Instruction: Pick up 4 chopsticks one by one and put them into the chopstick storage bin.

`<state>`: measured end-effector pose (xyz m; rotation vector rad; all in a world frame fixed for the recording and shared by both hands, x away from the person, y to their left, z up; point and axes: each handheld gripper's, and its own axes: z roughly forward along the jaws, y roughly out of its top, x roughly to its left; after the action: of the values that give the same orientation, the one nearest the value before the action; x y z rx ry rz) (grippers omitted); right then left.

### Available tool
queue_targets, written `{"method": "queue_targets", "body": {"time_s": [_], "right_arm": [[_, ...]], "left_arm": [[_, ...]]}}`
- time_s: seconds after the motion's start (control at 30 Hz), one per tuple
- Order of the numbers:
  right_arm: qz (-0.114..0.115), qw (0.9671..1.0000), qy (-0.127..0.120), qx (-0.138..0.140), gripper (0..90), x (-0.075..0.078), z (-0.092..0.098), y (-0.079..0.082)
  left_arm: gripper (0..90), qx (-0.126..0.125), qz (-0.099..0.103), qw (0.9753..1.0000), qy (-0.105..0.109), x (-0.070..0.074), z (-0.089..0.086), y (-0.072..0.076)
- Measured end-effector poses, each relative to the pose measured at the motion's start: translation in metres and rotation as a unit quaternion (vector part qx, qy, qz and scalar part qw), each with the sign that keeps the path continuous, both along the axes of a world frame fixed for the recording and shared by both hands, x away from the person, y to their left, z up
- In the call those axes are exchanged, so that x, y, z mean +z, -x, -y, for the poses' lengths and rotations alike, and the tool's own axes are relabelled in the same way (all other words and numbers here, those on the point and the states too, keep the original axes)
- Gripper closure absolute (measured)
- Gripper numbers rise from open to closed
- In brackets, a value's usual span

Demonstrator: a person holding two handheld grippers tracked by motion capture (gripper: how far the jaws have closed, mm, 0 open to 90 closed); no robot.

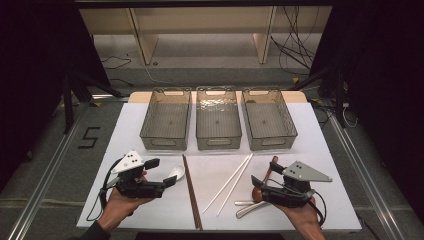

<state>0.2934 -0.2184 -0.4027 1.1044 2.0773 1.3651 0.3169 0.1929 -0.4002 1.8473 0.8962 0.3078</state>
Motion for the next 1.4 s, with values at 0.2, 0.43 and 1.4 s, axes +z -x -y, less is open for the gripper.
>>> {"method": "queue_targets", "body": {"time_s": [0.2, 0.43, 1.4], "right_arm": [[-0.003, 1.0, 0.003, -0.001, 25.7, 0.0, -0.001, 0.0], [-0.004, 1.0, 0.006, -0.006, 25.8, -0.001, 0.0, -0.001], [-0.012, 0.9998, 0.013, -0.008, 26.0, -0.002, -0.002, -0.003]], "left_arm": [[13.4, 0.002, -0.001, 1.0, -0.002, -0.001, 0.0, 0.0], [13.7, 0.011, -0.027, 0.9996, -0.004, -0.002, 0.001, -0.002], [18.4, 0.032, -0.225, 0.9683, -0.104, -0.034, 0.044, -0.017]]}}
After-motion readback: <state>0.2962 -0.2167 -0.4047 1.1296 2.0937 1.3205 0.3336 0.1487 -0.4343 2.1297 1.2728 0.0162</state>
